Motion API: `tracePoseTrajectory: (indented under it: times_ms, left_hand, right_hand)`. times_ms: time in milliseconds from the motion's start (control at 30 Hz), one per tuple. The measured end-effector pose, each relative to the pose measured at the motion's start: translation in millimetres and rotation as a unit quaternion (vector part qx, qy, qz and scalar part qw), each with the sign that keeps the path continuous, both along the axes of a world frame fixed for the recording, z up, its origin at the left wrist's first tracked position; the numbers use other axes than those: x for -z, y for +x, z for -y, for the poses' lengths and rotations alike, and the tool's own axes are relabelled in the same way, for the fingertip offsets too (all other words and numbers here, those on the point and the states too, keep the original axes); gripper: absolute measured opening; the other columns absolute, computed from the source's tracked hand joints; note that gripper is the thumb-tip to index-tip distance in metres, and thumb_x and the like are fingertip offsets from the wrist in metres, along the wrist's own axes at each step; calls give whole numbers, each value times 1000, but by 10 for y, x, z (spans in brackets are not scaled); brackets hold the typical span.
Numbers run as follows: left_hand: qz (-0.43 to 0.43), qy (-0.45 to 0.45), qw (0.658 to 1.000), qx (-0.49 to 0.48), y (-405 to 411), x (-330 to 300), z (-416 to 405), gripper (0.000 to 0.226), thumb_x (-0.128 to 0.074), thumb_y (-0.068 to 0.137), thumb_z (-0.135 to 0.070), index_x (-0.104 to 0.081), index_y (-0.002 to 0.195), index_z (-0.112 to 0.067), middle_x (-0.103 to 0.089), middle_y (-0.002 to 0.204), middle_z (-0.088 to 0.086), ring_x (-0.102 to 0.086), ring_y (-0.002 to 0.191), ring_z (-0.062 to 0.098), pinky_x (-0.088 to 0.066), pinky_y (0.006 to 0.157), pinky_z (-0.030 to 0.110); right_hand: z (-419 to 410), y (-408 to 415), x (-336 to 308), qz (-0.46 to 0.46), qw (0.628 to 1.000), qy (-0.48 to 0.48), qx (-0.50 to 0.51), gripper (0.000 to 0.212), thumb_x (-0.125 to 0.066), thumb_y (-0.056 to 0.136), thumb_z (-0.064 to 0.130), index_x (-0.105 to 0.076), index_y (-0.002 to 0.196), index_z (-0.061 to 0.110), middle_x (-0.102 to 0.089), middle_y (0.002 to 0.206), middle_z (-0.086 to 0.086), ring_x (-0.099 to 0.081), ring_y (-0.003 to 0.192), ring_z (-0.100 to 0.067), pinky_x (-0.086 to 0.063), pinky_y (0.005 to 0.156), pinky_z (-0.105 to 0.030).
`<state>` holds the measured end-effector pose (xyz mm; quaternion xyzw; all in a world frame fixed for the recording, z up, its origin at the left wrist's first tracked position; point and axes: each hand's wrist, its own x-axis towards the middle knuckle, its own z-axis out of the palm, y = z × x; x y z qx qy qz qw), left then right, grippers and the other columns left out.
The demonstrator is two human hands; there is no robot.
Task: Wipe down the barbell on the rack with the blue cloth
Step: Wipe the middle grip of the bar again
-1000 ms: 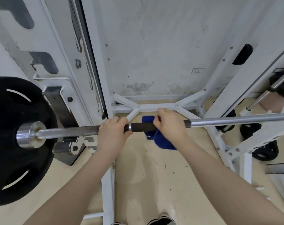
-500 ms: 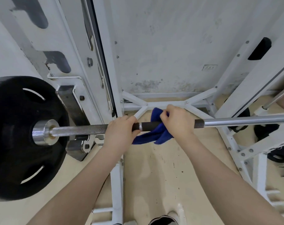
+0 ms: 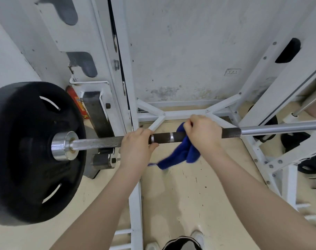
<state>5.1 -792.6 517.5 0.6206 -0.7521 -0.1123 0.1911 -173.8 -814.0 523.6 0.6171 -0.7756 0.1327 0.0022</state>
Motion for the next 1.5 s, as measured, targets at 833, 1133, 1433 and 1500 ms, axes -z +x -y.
tracePoseTrajectory:
  times_ms: [833,1133,1433,1500]
  left_hand:
    - [-17,-1,1000,-15,-301,-73,-79,26,-60,84,-26,-62,104,-11,-62,96,6,-55,95,26,-40,87,35]
    - [60,-6,998,29,-707,-26,-55,37,-55,89,-29,-53,125,-22,-54,119,2,-43,114,26,-29,96,35]
    - [4,-7,1000,-22,-761,-53,-53,29,-65,83,-23,-65,112,-22,-61,100,2,-48,98,28,-32,83,34]
    - [1,-12,1000,-26,-757,-42,-54,28,-66,82,-22,-66,109,-20,-62,97,3,-49,97,30,-33,82,36]
  right_hand:
    - [-35,-903,28,-108,994,16,19,21,-35,94,9,-54,89,2,-63,90,-17,-57,72,-34,-36,62,-36]
    - [49,-584,1,-37,994,52,-92,24,-32,97,21,-54,95,10,-63,94,-10,-59,83,-34,-34,63,-34]
    - [-54,-564,24,-61,994,23,-86,14,-41,94,16,-54,90,10,-60,78,-6,-53,64,-26,-37,57,-31]
    - [-99,-538,-31,-36,987,21,-155,12,-43,94,21,-49,88,13,-56,79,-3,-51,66,-25,-36,59,-32]
